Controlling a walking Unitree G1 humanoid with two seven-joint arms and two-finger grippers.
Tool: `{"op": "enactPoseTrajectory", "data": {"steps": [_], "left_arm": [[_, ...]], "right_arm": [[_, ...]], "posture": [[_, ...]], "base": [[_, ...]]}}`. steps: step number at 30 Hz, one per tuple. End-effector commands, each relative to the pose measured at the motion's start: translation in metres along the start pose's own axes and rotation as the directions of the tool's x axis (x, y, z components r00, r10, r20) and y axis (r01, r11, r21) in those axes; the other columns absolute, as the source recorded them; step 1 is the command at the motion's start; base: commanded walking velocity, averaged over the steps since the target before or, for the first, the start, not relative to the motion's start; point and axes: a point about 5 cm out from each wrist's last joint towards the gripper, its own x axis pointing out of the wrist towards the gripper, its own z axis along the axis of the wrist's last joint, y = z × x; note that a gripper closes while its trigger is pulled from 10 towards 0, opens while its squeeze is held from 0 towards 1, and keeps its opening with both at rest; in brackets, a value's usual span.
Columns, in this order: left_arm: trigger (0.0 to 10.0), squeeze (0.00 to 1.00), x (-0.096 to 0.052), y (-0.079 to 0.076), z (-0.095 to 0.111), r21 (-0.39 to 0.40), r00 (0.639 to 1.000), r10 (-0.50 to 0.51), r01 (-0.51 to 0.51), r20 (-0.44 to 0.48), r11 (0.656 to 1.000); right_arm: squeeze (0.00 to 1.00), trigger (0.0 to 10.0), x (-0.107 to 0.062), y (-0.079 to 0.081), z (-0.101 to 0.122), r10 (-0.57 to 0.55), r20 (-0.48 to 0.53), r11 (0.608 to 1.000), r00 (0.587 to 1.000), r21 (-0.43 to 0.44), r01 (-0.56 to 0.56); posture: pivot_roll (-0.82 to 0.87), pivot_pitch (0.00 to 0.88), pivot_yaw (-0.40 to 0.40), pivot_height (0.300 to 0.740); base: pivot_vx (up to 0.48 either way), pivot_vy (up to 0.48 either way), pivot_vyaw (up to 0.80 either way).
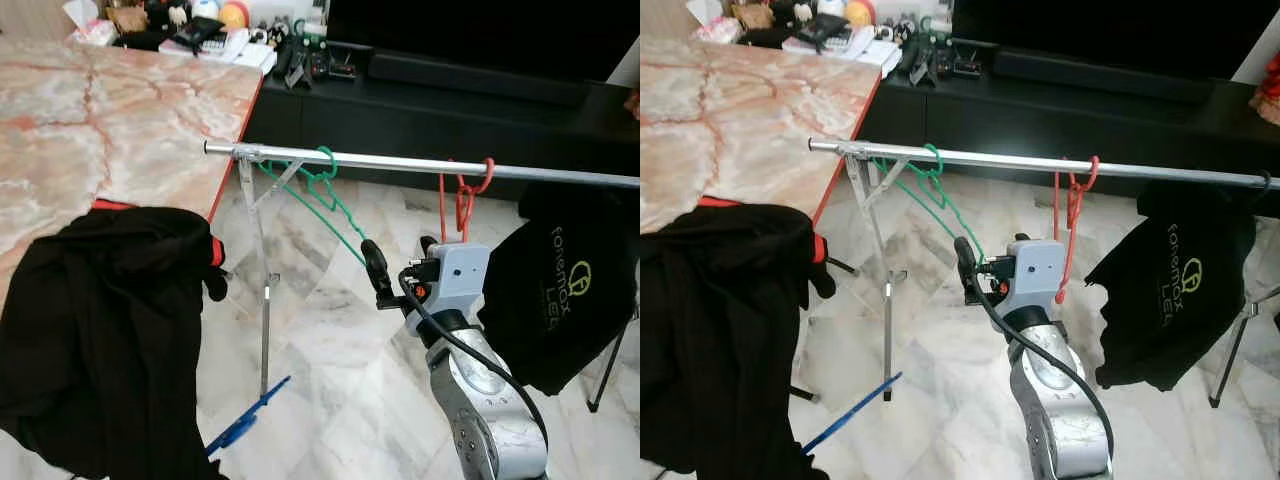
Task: Hang hanger
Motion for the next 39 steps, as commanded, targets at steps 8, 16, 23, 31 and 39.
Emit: {"op": "enactPoseTrajectory", "data": {"steps": [8, 16, 23, 31, 39], "left_arm": [[10.0, 0.0, -0.006, 0.068, 0.055, 0.17, 0.985, 0.113, -0.135, 0.133, 0.976], [10.0, 0.0, -0.007, 0.14, 0.113, 0.136, 0.977, 0.056, -0.085, 0.204, 0.987], [10.0, 0.0, -0.008, 0.161, 0.144, 0.097, 0.962, -0.146, 0.127, 0.229, 0.987], [10.0, 0.0, 0.001, 0.253, 0.166, -0.285, 0.836, 0.406, -0.314, 0.37, 0.906], [10.0, 0.0, -0.021, 0.313, 0.114, -0.73, 0.591, 0.806, -0.565, -0.032, 0.385]], "right_arm": [[0.0, 10.0, 0.0, 0.0, -0.004, 0.005, -0.014, 1.0, 1.0, 0.003, -0.005], [0.0, 10.0, 0.003, 0.0, -0.004, 0.008, -0.007, 1.0, 1.0, 0.005, -0.008], [0.0, 10.0, 0.003, 0.003, -0.004, 0.026, -0.006, 1.0, 1.0, 0.01, -0.026], [0.0, 10.0, 0.004, 0.005, -0.004, 0.06, -0.01, 0.998, 0.998, 0.0, -0.06], [0.0, 10.0, 0.005, 0.006, -0.004, 0.066, -0.009, 0.998, 0.998, -0.004, -0.066]], "posture": [[0.1, 0.172, -0.068, 0.74], [0.11, 0.167, -0.066, 0.74], [0.11, 0.158, -0.059, 0.74], [0.11, 0.155, -0.064, 0.74], [0.1, 0.151, -0.066, 0.74]], "base": [[0.0, 0.0, 0.0], [0.0, 0.0, 0.0], [0.0, 0.0, 0.0], [0.0, 0.0, 0.0], [0.0, 0.0, 0.0]]}}
